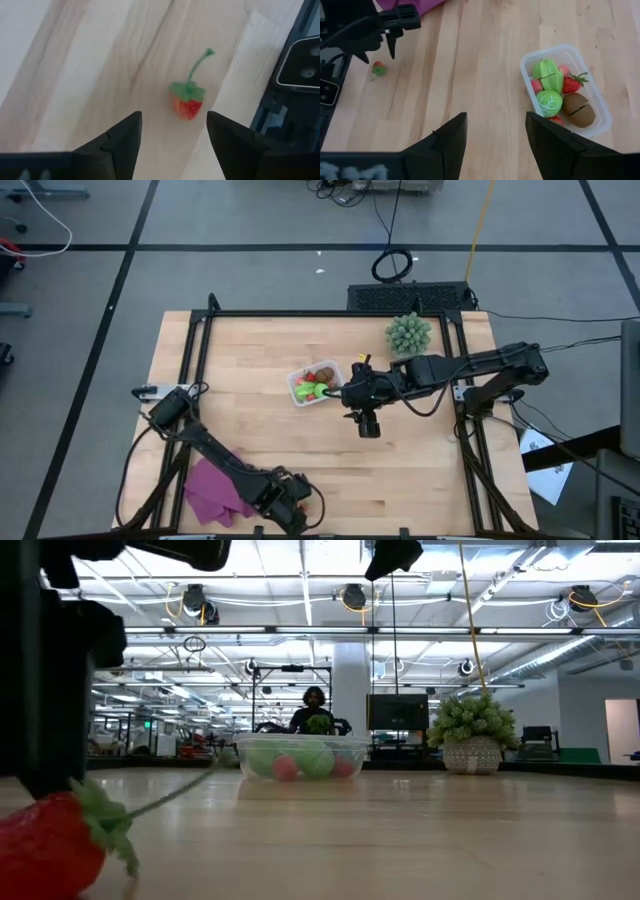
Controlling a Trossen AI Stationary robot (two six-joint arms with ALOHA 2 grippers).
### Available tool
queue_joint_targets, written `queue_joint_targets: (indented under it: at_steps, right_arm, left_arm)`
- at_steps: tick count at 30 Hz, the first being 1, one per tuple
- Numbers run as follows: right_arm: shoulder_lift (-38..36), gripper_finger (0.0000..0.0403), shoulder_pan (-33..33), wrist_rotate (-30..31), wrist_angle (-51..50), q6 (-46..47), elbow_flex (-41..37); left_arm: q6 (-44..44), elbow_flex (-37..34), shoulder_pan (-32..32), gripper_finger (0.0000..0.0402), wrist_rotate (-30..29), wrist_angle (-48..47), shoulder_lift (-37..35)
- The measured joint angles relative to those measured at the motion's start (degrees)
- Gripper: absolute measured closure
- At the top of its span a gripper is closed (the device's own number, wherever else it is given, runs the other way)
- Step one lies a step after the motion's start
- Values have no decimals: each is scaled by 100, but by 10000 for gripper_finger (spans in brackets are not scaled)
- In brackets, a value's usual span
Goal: Pick and placing Produce into tupperware
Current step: Put the red strawberry into the transparent container
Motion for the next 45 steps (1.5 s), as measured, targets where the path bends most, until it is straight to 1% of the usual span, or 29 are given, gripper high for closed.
queue_joint_targets:
  at_steps: [10,25,32,38,45]
  right_arm:
    - [0,209,-1,2,2,-35,0]
    - [0,209,-3,2,9,-38,0]
    - [0,209,-3,2,264,-39,2]
    - [0,209,-3,2,308,-39,2]
    - [0,209,-3,2,310,-37,2]
  left_arm:
    - [270,0,89,174,-31,189,0]
    - [242,0,67,174,-7,320,0]
    - [303,0,67,174,-7,369,4]
    - [262,-7,71,174,130,349,224]
    - [242,4,74,174,163,370,280]
